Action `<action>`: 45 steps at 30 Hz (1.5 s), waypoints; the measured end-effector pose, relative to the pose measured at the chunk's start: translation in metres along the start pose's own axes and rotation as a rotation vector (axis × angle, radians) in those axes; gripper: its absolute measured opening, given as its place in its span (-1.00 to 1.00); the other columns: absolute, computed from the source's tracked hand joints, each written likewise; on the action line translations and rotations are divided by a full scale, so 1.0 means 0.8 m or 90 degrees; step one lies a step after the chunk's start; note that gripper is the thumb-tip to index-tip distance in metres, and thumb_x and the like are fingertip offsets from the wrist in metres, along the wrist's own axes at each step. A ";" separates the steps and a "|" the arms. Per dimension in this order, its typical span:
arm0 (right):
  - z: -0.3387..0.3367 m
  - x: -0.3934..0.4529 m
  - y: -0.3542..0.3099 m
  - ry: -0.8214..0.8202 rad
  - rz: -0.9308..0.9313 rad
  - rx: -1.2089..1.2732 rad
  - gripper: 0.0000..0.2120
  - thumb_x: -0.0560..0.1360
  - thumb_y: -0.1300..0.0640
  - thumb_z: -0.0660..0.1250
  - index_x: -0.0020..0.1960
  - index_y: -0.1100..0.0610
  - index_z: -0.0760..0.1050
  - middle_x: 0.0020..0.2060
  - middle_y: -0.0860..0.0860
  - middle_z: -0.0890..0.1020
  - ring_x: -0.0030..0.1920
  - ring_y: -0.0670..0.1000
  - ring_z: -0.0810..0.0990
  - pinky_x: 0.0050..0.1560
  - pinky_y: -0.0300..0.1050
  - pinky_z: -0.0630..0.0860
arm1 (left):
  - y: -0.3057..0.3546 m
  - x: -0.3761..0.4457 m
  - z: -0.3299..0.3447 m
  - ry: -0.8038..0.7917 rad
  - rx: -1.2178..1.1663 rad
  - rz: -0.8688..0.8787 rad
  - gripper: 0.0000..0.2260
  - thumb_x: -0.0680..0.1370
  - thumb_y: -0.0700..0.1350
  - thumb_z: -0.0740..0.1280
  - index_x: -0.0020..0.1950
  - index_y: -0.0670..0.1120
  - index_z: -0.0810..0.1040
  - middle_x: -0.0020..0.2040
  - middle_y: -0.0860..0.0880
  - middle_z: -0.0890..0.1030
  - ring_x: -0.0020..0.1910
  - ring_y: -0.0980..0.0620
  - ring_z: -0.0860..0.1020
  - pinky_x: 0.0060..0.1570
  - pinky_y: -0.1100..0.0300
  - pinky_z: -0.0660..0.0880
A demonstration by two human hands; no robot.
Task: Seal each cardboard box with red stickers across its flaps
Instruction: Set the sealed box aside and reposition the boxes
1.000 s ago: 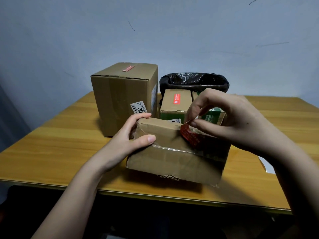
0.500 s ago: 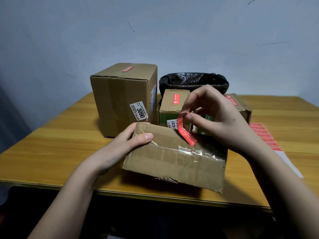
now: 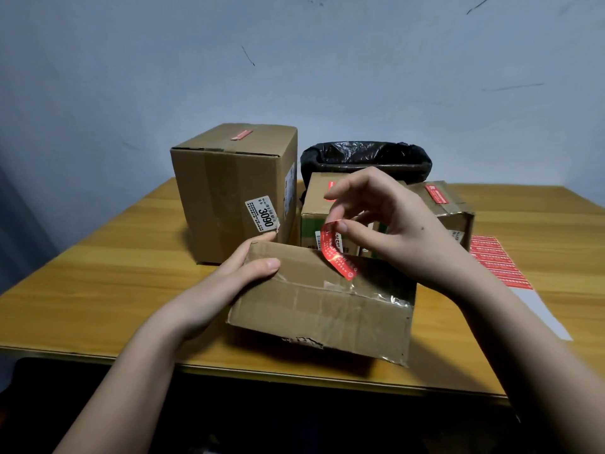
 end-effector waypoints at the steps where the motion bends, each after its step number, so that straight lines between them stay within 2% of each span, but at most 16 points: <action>1: 0.002 0.001 -0.001 -0.005 0.004 -0.004 -0.74 0.52 0.33 0.34 0.15 0.09 0.44 -0.13 -0.02 0.64 -0.06 -0.04 0.62 -0.01 -0.12 0.54 | 0.000 0.000 0.000 0.012 -0.003 0.010 -0.43 0.30 0.17 0.35 0.31 0.27 0.38 0.16 0.21 0.56 0.05 0.30 0.58 -0.11 0.44 0.48; 4: 0.007 0.004 -0.003 -0.013 0.011 -0.020 -0.73 0.52 0.32 0.35 0.12 0.04 0.45 -0.13 -0.06 0.63 -0.07 -0.06 0.62 -0.02 -0.02 0.55 | -0.002 -0.002 -0.001 0.013 0.000 0.026 -0.46 0.35 0.11 0.30 0.34 0.26 0.37 0.18 0.18 0.55 0.04 0.30 0.58 -0.12 0.46 0.47; 6: 0.010 0.005 -0.005 -0.013 0.013 -0.025 -0.72 0.52 0.32 0.35 0.11 -0.01 0.44 -0.14 -0.08 0.63 -0.08 -0.08 0.61 -0.04 0.00 0.54 | -0.001 -0.004 -0.002 0.031 0.033 0.034 -0.42 0.32 0.17 0.35 0.35 0.28 0.35 0.26 0.17 0.50 0.11 0.31 0.54 0.01 0.40 0.46; 8: 0.012 0.006 -0.006 -0.014 0.015 -0.025 -0.72 0.52 0.32 0.35 0.11 -0.01 0.44 -0.15 -0.10 0.63 -0.09 -0.08 0.61 -0.05 -0.02 0.54 | 0.003 -0.006 -0.007 0.140 0.126 0.131 -0.39 0.30 0.24 0.32 0.36 0.23 0.36 0.34 0.15 0.44 0.28 0.30 0.42 0.27 0.27 0.36; 9: 0.013 0.007 -0.006 -0.016 0.015 -0.027 -0.72 0.53 0.32 0.35 0.11 0.00 0.44 -0.15 -0.10 0.63 -0.08 -0.08 0.61 -0.05 -0.04 0.55 | 0.010 -0.011 -0.007 0.212 0.171 0.213 -0.44 0.34 0.21 0.29 0.34 0.17 0.39 0.33 0.12 0.45 0.32 0.25 0.40 0.34 0.20 0.32; 11: 0.014 0.007 -0.005 -0.016 0.015 -0.030 -0.74 0.53 0.31 0.34 0.12 0.02 0.45 -0.14 -0.09 0.63 -0.08 -0.08 0.61 -0.04 -0.08 0.55 | 0.028 -0.022 0.003 0.328 0.229 0.367 -0.63 0.42 0.11 0.26 0.19 0.04 0.50 0.19 0.03 0.52 0.25 0.15 0.45 0.30 0.16 0.36; 13: 0.014 0.006 -0.005 -0.014 0.009 -0.032 -0.74 0.53 0.30 0.34 0.13 0.03 0.45 -0.14 -0.08 0.63 -0.06 -0.08 0.61 -0.04 -0.11 0.55 | 0.041 -0.029 0.020 0.356 0.279 0.423 -0.74 0.42 0.08 0.28 0.01 -0.02 0.56 0.06 0.01 0.53 0.15 0.12 0.49 0.19 0.20 0.40; 17: 0.014 0.006 -0.007 -0.009 -0.005 -0.039 -0.74 0.54 0.29 0.33 0.15 0.01 0.44 -0.13 -0.08 0.63 -0.03 -0.05 0.61 -0.05 -0.13 0.54 | 0.043 -0.026 0.043 0.348 0.312 0.419 -0.78 0.38 0.12 0.36 -0.12 0.00 0.58 -0.05 0.05 0.54 0.04 0.09 0.53 0.08 0.21 0.44; 25: 0.012 0.001 -0.012 -0.012 -0.017 -0.060 -0.80 0.57 0.18 0.26 0.17 0.00 0.44 -0.08 -0.09 0.62 0.01 -0.04 0.61 -0.04 -0.25 0.49 | 0.042 -0.014 0.052 0.360 0.273 0.396 -0.90 0.42 0.08 0.32 -0.21 0.08 0.52 -0.14 0.12 0.55 -0.05 0.11 0.55 -0.03 0.37 0.40; 28: 0.011 0.000 -0.016 -0.012 -0.025 -0.078 -0.81 0.58 0.19 0.23 0.17 0.02 0.44 -0.10 -0.12 0.64 0.00 -0.06 0.61 -0.05 -0.28 0.47 | 0.040 -0.012 0.056 0.359 0.283 0.396 -0.91 0.42 0.08 0.31 -0.21 0.10 0.49 -0.15 0.14 0.54 -0.07 0.10 0.54 0.02 0.22 0.44; 30: 0.010 -0.002 -0.018 -0.010 -0.038 -0.114 -0.80 0.58 0.21 0.21 0.18 0.03 0.44 -0.09 -0.13 0.63 0.00 -0.07 0.60 -0.05 -0.25 0.48 | 0.038 -0.012 0.058 0.367 0.291 0.399 -0.90 0.43 0.07 0.31 -0.21 0.06 0.50 -0.17 0.14 0.54 -0.09 0.10 0.54 0.01 0.09 0.47; 32: 0.010 -0.004 -0.020 -0.004 -0.051 -0.170 -0.78 0.59 0.19 0.19 0.21 0.04 0.44 -0.08 -0.12 0.61 -0.01 -0.07 0.59 -0.04 -0.18 0.49 | 0.037 -0.011 0.059 0.373 0.290 0.401 -0.88 0.43 0.05 0.32 -0.21 0.02 0.50 -0.19 0.13 0.54 -0.11 0.09 0.54 -0.01 0.05 0.48; 38: 0.013 -0.013 -0.026 0.037 -0.099 -0.339 -0.74 0.57 0.20 0.17 0.25 0.08 0.43 0.00 -0.14 0.64 0.00 -0.11 0.60 -0.02 -0.09 0.47 | 0.037 -0.009 0.057 0.374 0.277 0.410 -0.87 0.44 0.01 0.31 -0.23 -0.02 0.51 -0.23 0.10 0.55 -0.15 0.08 0.55 -0.08 0.18 0.47; 41: 0.012 -0.016 -0.029 0.091 -0.103 -0.433 -0.71 0.57 0.12 0.16 0.26 0.05 0.43 0.09 -0.11 0.61 -0.01 -0.11 0.59 -0.06 -0.09 0.46 | 0.036 -0.009 0.058 0.382 0.278 0.400 -0.91 0.43 0.05 0.31 -0.25 0.09 0.46 -0.24 0.14 0.54 -0.16 0.11 0.54 -0.10 0.26 0.45; 43: 0.007 -0.023 -0.029 0.136 -0.084 -0.388 -0.70 0.58 0.03 0.14 0.28 0.03 0.42 0.12 -0.12 0.58 0.02 -0.17 0.58 -0.02 -0.12 0.48 | 0.035 -0.009 0.057 0.387 0.278 0.394 -0.90 0.42 0.08 0.30 -0.26 0.15 0.42 -0.22 0.18 0.54 -0.15 0.15 0.53 -0.10 0.33 0.41; 45: 0.002 -0.041 -0.023 0.138 -0.067 -0.269 -0.65 0.58 -0.06 0.17 0.31 0.02 0.38 0.18 -0.13 0.55 0.16 -0.17 0.54 0.12 -0.18 0.48 | 0.035 -0.010 0.058 0.387 0.280 0.390 -0.91 0.42 0.11 0.29 -0.26 0.17 0.42 -0.19 0.21 0.55 -0.14 0.17 0.53 -0.09 0.34 0.42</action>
Point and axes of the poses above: each hand's wrist, its own x-axis towards the middle knuckle, its own z-axis out of the palm, y = z × x, the point moved 2 cm from there along x, towards the middle knuckle
